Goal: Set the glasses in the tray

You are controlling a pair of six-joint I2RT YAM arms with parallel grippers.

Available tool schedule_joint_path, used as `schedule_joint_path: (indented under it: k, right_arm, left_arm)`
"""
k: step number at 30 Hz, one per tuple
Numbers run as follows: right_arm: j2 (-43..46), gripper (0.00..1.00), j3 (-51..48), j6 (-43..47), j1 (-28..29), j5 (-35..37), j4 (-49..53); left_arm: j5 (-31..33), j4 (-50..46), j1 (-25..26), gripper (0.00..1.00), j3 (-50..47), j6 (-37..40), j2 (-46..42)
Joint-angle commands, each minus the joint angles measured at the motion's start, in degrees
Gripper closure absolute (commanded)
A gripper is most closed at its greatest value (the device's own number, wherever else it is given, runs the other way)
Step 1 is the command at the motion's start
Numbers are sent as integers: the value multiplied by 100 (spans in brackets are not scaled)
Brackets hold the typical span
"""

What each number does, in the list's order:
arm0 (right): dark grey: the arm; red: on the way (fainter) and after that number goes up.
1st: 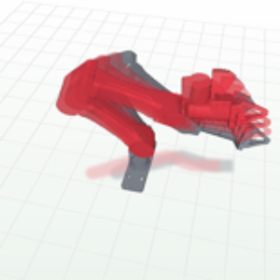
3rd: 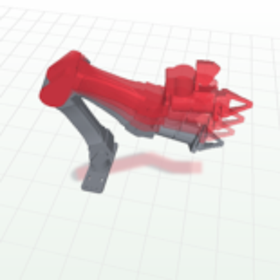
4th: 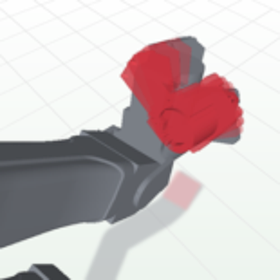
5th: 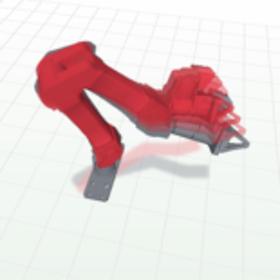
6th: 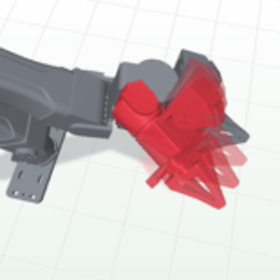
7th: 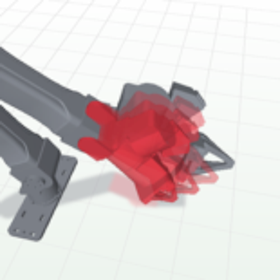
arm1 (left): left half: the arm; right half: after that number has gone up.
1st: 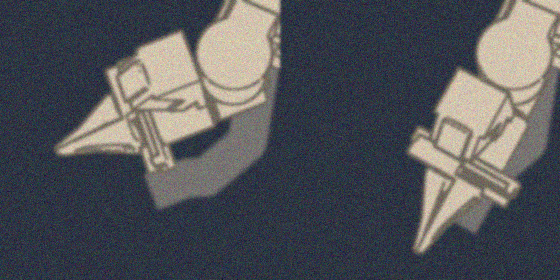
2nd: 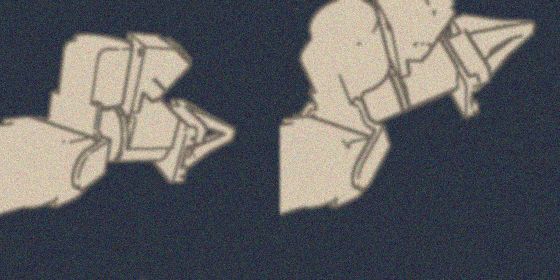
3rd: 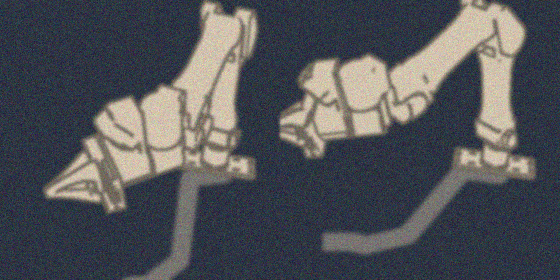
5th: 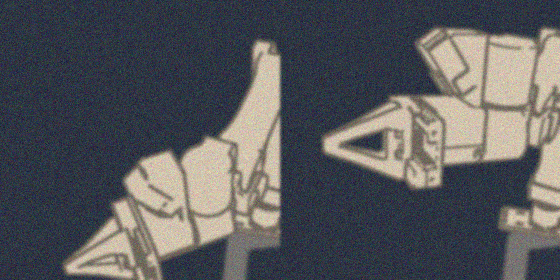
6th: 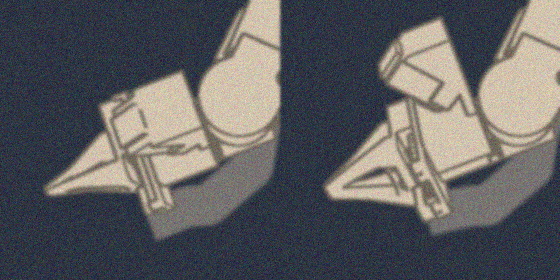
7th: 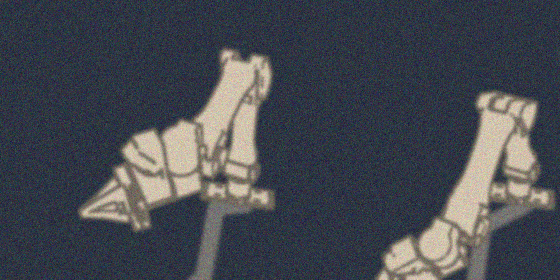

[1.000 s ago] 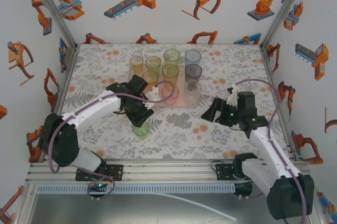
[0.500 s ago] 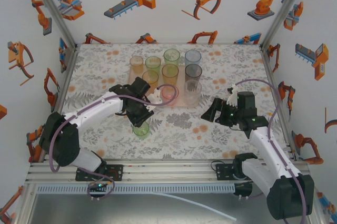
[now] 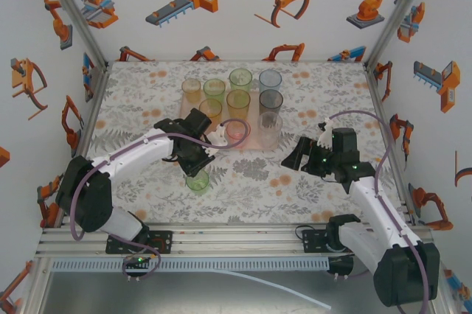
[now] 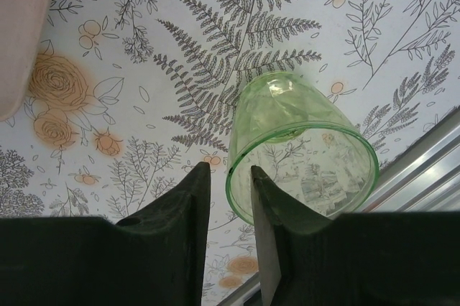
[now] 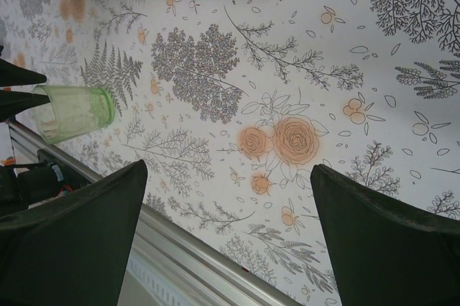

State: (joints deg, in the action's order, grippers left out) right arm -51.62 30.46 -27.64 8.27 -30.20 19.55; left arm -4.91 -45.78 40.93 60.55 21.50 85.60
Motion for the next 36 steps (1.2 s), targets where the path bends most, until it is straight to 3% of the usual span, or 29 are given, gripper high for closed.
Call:
schedule_joint_path:
  k: [1,12,29,36]
  right_arm:
    - [61,15,-105,-88,-3,71,-106]
    - [90,15,-202,-152,-10,62,-214]
    - [178,15,-348,-198,-10,112,-267]
    - [176,15,-370,-208,-10,121,-268]
  left_arm:
    - [-1,-10,56,69,-92,-5,50]
    - [57,-1,69,72,-97,-5,38]
    - [126,16,65,89,-119,-23,-18]
    - [144,16,67,90,-120,-40,-37]
